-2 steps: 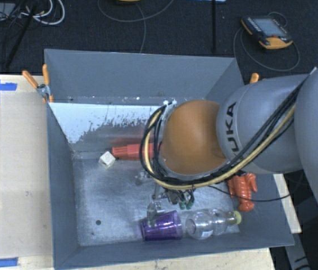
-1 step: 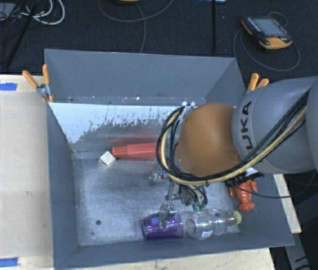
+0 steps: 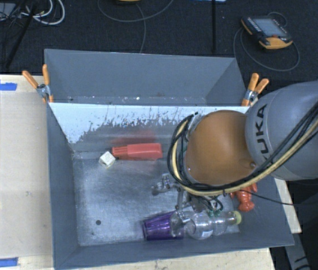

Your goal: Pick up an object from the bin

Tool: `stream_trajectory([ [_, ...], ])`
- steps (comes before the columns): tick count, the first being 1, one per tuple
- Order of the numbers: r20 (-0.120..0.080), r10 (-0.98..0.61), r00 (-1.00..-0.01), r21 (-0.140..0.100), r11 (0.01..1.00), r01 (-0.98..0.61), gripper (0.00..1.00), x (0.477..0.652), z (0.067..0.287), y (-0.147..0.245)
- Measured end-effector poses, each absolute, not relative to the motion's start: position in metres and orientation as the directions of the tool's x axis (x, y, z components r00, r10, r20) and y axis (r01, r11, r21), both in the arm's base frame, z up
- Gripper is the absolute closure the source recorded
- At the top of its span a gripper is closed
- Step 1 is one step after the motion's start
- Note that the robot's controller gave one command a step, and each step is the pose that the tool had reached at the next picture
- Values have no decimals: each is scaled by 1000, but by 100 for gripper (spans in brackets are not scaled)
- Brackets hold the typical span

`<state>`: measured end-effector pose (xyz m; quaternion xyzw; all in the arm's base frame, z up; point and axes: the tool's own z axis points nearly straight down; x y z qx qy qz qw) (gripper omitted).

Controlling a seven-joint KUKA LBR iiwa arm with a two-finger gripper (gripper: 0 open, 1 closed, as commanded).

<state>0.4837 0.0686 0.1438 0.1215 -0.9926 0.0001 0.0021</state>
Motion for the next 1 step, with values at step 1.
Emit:
stream_trajectory([
  [1, -10, -192, -981, 1, 981, -192, 0, 485, 76, 60],
])
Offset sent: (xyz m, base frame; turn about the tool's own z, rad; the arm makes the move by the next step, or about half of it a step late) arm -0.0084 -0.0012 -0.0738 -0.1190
